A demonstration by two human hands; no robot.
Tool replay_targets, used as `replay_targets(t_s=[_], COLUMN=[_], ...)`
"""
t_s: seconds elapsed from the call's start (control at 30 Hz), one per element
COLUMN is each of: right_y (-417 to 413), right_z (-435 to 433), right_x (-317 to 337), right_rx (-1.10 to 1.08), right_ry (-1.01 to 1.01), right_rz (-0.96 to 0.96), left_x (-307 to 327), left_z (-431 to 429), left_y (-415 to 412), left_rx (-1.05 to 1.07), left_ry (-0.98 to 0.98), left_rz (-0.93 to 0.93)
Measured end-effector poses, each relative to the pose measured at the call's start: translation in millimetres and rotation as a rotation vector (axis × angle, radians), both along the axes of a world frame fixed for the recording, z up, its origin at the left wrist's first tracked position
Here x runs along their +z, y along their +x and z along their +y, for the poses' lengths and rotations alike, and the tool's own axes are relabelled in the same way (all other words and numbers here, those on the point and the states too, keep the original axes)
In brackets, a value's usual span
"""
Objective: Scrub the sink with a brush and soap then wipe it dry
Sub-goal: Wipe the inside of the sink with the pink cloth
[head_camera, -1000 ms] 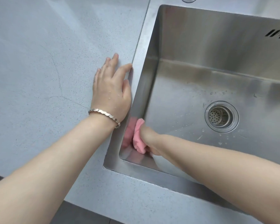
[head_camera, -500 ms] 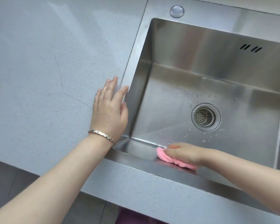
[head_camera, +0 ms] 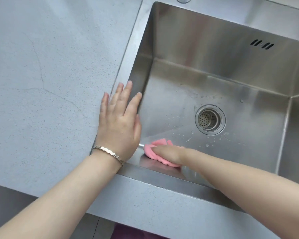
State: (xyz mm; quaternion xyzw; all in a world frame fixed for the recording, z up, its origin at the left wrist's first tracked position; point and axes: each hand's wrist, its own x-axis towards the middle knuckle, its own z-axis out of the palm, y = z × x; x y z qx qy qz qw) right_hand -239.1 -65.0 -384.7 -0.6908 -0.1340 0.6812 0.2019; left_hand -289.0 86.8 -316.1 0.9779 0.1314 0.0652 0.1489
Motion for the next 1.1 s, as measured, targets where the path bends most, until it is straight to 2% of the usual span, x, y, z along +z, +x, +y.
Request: replay_targets(t_s=[0.1,0.17,0.23,0.3,0.37,0.43,0.57,0.7,0.8,0.87,0.97,1.0,1.1], right_y=[13.9,21.3,27.4,25.6,16.0,7.5,10.5,24.7,22.3,13.5,4.4,4.2,15.2], right_z=[-91.5,-145.4,-161.2,-137.5,-105.4,-79.8,-85.5,-168.6,-154.8,-122.5,-89.4,-98.6,-182.5], right_x=[3.1,0.6,-3.0,7.8,8.2,8.7,54.5,76.2,78.5,68.5,71.7,76.3,74.2], right_rx=[-0.013,-0.062,-0.041,-0.003,0.097,0.102,0.096,0.072,0.064,0.048,0.084,0.047,0.088], right_ry=[-0.126,-0.273,-0.433,-0.521,-0.429,-0.271,0.019,-0.156,-0.264,-0.188,0.031,0.082,0.015], right_rz=[-0.016,-0.072,-0.119,-0.091,-0.078,-0.137,0.036,0.007,-0.014,-0.015,-0.074,-0.082,-0.15], left_x=[0.8,-1.1,-5.6,-10.6,-12.3,-9.1,-1.5,5.1,11.0,13.9,17.0,18.2,19.6], left_z=[-7.7,-10.9,-17.7,-28.3,-35.4,-37.2,-39.2,-45.8,-60.5,-71.0,-91.9,-101.4,-128.5], left_y=[2.9,0.1,-7.0,-11.9,-12.7,-10.7,-8.6,-6.9,-4.5,-2.1,7.3,11.4,19.4], left_rx=[-0.132,-0.172,-0.17,-0.108,-0.028,0.01,0.067,0.096,0.142,0.177,0.213,0.207,0.136], left_ry=[-0.092,-0.159,-0.17,-0.173,-0.189,-0.19,-0.195,-0.189,-0.228,-0.245,-0.275,-0.284,-0.291], left_rz=[-0.049,-0.012,0.084,0.222,0.325,0.374,0.414,0.463,0.474,0.471,0.461,0.463,0.472])
